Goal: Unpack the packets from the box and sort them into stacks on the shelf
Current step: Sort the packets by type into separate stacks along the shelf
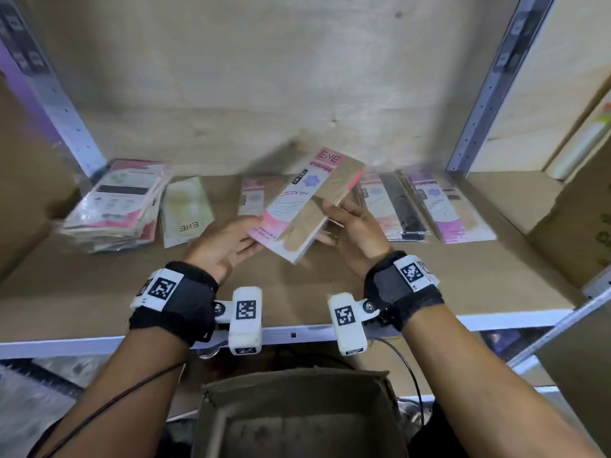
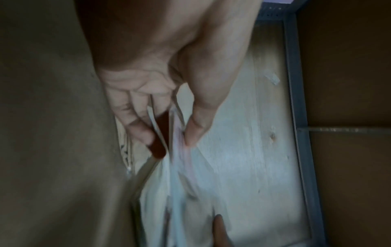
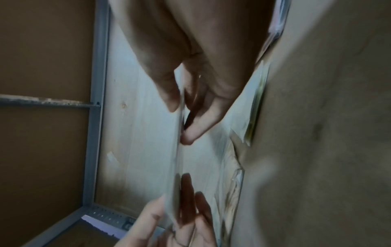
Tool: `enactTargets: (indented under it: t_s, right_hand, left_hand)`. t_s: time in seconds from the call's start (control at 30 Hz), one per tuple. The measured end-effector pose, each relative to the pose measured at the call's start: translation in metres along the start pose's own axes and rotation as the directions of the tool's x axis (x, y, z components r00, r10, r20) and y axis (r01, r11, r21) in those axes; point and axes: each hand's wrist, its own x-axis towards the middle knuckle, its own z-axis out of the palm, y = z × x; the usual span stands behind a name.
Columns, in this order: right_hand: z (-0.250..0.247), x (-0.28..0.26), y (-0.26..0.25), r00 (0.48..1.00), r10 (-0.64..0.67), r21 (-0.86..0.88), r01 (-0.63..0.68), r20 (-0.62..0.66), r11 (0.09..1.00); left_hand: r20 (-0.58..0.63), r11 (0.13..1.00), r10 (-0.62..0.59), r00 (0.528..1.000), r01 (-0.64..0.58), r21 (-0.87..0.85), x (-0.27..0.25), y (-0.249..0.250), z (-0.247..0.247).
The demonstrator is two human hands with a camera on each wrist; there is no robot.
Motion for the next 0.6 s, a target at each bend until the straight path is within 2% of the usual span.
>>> enactTargets:
  t_s: [0.1,0.17,0.23,0.3,0.4,0.6]
  right_hand:
    - [-0.006,0.005,0.004,0.994,-0.03,-0.123,0.017,-0.103,0.992]
    - [-0.011,0.007,0.003,0.993,-0.025,-0.189,0.003,-0.116,0.982]
    - [-0.014,0.008,0.001,0.999,0.005,-0.239,-0.017,-0.05,0.971]
    - [-0.014,0.006,0.0,0.997,0.04,-0.276,-0.018,0.071,0.961]
    - [-0.014,0.003,0.001,0.98,0.099,-0.372,-0.027,0.174,0.928]
    - [-0.009,-0.002,0.003,0.939,0.212,-0.496,-0.053,0.271,0.867]
  left_hand:
    - [0.051,0.962,0.043,0.998,-0.055,0.268,0.002,-0.002,-0.001]
    - [0.1,0.937,0.065,0.993,-0.095,0.335,0.003,0.0,-0.004]
    - [0.095,0.941,0.113,0.989,-0.137,0.31,0.008,0.004,-0.008]
    - [0.065,0.957,0.176,0.982,-0.186,0.221,0.014,0.011,-0.013]
    - [0.058,0.972,0.207,0.977,-0.212,0.104,0.023,0.021,-0.021]
    - [0.003,0.965,0.182,0.983,-0.179,0.191,0.035,0.026,-0.038]
